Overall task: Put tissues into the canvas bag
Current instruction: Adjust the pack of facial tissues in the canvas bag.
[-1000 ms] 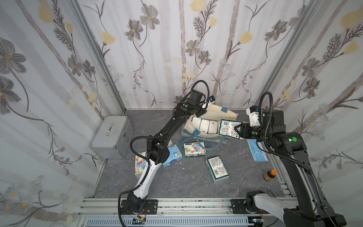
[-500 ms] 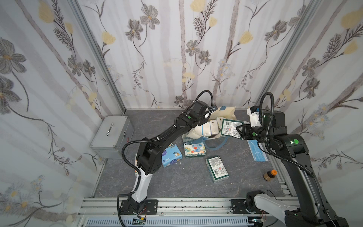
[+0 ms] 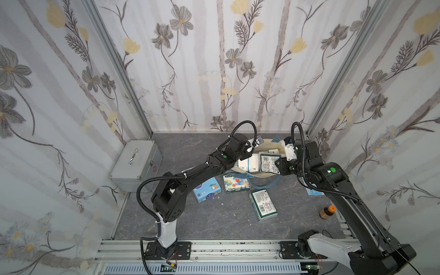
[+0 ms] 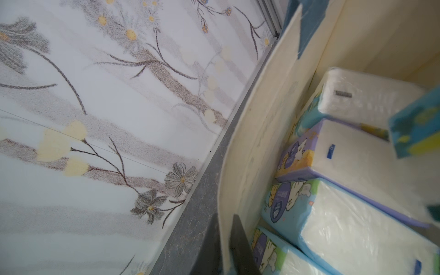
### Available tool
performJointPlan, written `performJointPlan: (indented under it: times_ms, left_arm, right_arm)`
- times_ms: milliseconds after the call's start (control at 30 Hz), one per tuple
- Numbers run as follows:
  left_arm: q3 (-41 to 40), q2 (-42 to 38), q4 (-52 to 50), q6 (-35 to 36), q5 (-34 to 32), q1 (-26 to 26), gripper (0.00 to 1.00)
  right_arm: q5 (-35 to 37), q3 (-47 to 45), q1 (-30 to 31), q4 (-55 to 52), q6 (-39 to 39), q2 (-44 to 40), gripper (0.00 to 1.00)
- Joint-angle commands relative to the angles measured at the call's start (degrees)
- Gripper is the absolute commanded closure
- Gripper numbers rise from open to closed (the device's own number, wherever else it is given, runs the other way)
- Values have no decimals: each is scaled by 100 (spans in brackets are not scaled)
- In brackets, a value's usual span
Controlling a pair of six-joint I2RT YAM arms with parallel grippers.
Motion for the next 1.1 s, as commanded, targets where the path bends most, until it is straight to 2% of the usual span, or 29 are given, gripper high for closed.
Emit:
performJointPlan:
  times_ms: [0,167,300,400,533,700,833,1067]
  left_arm:
    - [-76,-145,695,79,-118,-46,100]
    - [-290,-255,643,124,-362,-201,100]
    - [-707,-343,931,105,-394,-341,100]
    - [-908,-377,1053,97,-420,-398,100]
    - [-1075,-441,1098,114,-385,-450,100]
    - [-1334,-554,1208,206,-249,-477,100]
    - [-1538,-657,1428,237,-170,-481,100]
    - [-1802,-805,1614,332,225,-487,100]
  right_arm:
    - [366,-562,261,460,242,-243,70]
    - [439,-1284,646,560,586,-456,70]
    - [798,-1120,663,350,535,-669,71]
    - [1358,-683,664,98,334,-726,72]
    - [2576,-279,659,-168,102,-476,70]
    - [4047,-152,652,-137,13,-220,72]
    - [4756,-136,634,92,-320,4,74]
    - [4868,-109,595,290,-434,464,74]
